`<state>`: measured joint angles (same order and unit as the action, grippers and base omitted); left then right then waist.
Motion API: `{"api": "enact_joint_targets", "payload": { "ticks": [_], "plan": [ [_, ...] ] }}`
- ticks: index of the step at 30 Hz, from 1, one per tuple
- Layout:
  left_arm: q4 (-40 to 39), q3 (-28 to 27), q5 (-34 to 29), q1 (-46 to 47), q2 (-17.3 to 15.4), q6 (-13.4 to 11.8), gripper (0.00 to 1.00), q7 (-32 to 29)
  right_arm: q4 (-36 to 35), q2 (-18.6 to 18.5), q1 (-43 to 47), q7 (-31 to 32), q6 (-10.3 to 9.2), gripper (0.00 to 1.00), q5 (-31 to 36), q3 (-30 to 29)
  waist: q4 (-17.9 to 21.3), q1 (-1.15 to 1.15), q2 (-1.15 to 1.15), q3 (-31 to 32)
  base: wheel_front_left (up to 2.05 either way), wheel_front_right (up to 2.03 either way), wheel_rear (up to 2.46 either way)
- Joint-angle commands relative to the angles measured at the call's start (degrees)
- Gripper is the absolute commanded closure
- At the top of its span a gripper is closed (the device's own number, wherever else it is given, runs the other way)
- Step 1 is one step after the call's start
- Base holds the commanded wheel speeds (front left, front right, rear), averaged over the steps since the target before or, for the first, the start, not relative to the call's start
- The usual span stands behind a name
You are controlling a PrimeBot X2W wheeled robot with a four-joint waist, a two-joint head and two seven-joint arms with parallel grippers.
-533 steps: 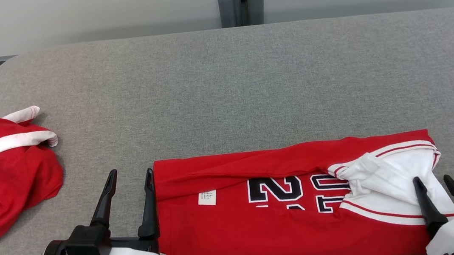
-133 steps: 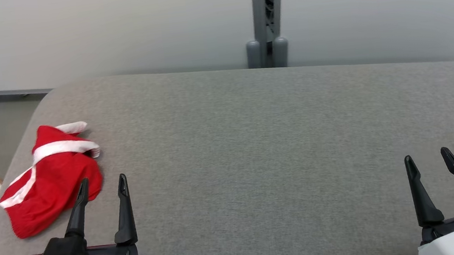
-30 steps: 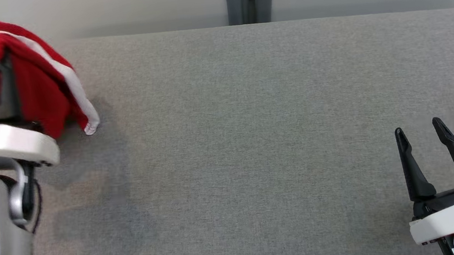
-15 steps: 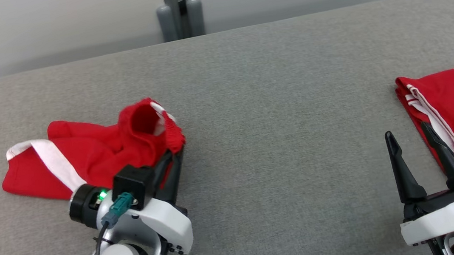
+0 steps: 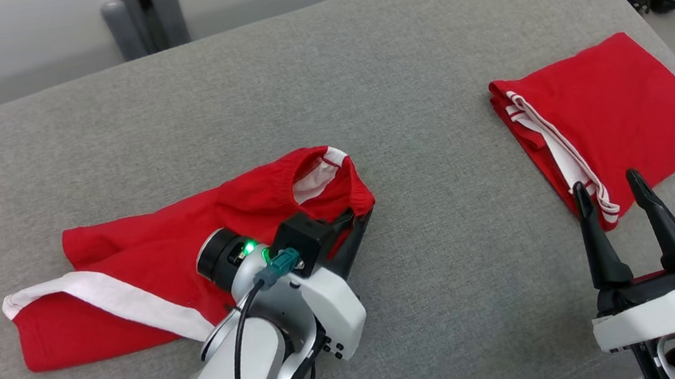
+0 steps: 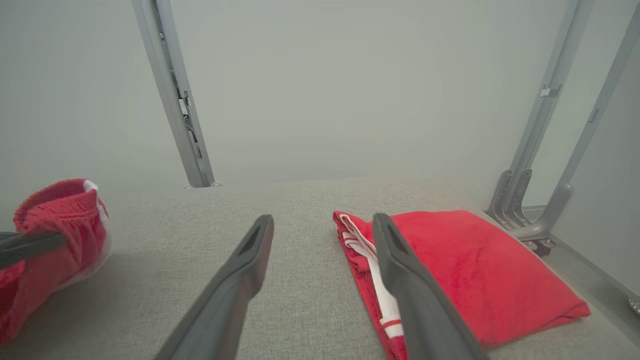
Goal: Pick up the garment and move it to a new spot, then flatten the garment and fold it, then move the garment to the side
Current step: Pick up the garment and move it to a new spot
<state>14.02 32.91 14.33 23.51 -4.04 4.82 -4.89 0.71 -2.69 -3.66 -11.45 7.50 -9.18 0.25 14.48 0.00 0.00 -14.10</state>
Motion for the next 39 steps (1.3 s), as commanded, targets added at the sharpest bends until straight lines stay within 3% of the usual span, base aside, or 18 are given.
{"api": "enact_joint_targets", "payload": {
  "ticks": [1,5,6,7,15,21,31,39],
  "plan": [
    [1.55,0.35,0.65,2.03,0.28,0.37,1.00,0.42,0.39,-0.28,-0.80,-0.55,-0.02,0.00,-0.47,-0.15,1.92,0.00,0.00,-1.74,0.00,0.00,0.00],
    [6.71,0.87,2.42,5.24,0.68,-0.07,1.00,2.85,1.32,-0.27,-1.40,-1.18,-0.02,0.00,-0.54,0.15,3.06,0.00,0.00,-2.42,0.00,0.00,0.00],
    [7.94,1.19,2.62,5.85,0.81,-0.31,0.60,3.51,1.49,-0.27,-1.52,-1.33,-0.02,0.00,-0.55,0.21,3.20,0.00,0.00,-2.52,0.00,0.00,0.00],
    [8.65,1.65,3.22,6.50,0.94,-0.21,0.00,4.53,1.66,-0.26,-1.61,-1.40,-0.02,0.00,-0.57,0.22,3.30,0.00,0.00,-2.60,0.00,0.00,0.00],
    [7.31,7.30,10.10,7.74,0.97,0.81,0.00,9.51,2.41,-0.27,-1.78,-1.75,-0.02,0.00,0.27,-1.22,0.89,0.00,0.00,-1.63,0.00,0.00,0.00],
    [3.10,6.63,10.51,7.20,0.55,-1.60,0.00,12.18,1.84,-0.29,-1.91,-1.58,-0.02,0.00,0.90,-1.84,-2.02,0.00,0.00,-0.46,0.00,0.00,0.00],
    [-4.66,-3.77,12.11,2.56,-5.09,-8.90,0.00,18.51,0.83,-0.28,-1.37,-1.20,-0.02,0.00,1.59,-2.18,-6.85,0.00,0.00,2.31,0.00,0.00,0.00],
    [-10.13,-17.65,11.33,-2.96,-8.20,-12.42,0.00,20.13,0.49,-0.27,-0.97,-0.60,-0.02,0.00,1.82,-0.29,-8.99,0.00,0.00,4.27,0.00,0.00,0.00]
  ]
}}
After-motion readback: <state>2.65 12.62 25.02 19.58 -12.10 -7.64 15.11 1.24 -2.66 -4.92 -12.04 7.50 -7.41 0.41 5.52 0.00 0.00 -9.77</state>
